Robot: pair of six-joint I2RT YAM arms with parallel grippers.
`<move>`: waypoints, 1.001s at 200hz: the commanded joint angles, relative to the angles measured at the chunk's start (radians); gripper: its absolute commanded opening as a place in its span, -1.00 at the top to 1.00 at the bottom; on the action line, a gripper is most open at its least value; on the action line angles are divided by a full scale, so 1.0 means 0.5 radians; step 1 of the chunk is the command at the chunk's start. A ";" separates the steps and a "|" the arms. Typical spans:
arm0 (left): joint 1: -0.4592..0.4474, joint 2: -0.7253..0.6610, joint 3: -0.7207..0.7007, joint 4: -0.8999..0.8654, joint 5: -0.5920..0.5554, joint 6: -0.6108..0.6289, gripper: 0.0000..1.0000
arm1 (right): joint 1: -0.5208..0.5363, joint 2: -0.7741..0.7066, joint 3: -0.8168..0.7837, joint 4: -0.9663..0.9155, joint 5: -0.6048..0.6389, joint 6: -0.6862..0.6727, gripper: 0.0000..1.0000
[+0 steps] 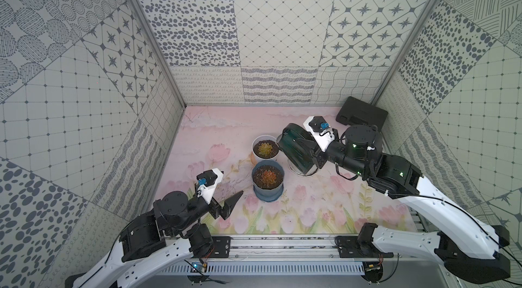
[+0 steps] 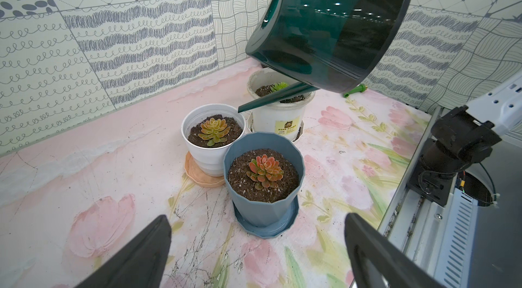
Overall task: Water the succulent around the soil edge
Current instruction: Water the soil of the potted plant with water.
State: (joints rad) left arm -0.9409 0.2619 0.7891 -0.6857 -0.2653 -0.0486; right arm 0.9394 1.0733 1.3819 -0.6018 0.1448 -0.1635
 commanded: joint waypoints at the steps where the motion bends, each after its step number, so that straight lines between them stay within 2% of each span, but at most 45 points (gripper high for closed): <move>1: 0.002 -0.008 -0.005 0.035 -0.003 0.045 -0.97 | 0.017 0.021 0.071 0.165 0.043 -0.039 1.00; 107: 0.000 -0.018 -0.005 0.035 -0.003 0.045 -0.97 | 0.017 0.036 0.004 0.375 0.148 -0.122 1.00; 200: 0.000 -0.018 -0.007 0.032 -0.003 0.045 -0.97 | 0.014 0.186 -0.012 0.461 0.106 -0.127 1.00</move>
State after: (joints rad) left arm -0.9409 0.2596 0.7891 -0.6857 -0.2653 -0.0486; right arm 0.9432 1.1572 1.3758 -0.4885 0.1974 -0.2127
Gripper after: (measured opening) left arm 0.986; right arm 0.280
